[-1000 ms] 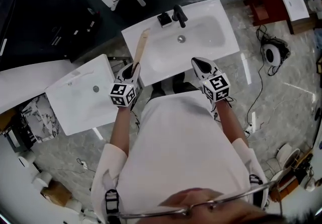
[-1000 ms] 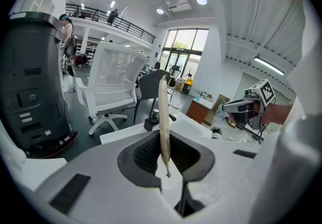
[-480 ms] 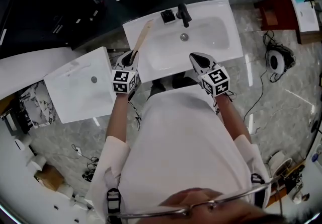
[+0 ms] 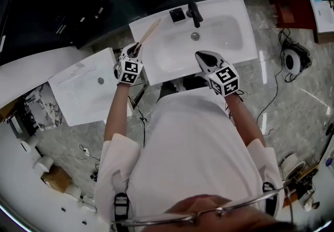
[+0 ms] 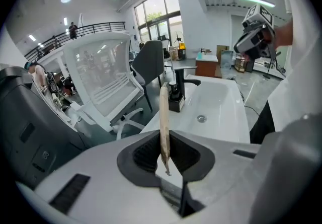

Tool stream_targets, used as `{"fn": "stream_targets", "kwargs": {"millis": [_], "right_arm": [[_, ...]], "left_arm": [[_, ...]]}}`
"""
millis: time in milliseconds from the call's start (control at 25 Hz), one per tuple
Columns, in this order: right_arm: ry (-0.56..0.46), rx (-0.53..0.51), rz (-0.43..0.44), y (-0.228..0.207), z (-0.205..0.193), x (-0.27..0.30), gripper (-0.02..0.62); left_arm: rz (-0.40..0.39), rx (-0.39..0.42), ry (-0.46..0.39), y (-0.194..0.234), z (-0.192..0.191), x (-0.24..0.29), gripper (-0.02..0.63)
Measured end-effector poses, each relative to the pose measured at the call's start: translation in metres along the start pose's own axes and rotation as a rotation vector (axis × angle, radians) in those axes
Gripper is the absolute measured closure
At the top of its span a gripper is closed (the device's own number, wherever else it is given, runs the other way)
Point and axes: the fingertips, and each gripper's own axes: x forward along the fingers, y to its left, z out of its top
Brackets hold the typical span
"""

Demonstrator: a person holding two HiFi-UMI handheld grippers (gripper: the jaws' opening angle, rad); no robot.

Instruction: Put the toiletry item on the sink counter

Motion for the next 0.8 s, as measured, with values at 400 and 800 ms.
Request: {"fn": "stream_targets", "kwargs": {"millis": [400, 800], "right_arm": [[0.014, 0.066, -0.042, 0.000, -0.005, 0.007, 0.589], [0.029, 0.153, -0.113, 0.006, -0.023, 0.012, 0.589]], "left_arm": [[-0.060, 0.284, 0.085, 0.015, -0.022, 0.062, 0.563], [-0.064, 0.483, 0.088, 0.037, -0.026, 0.103, 0.563]]}}
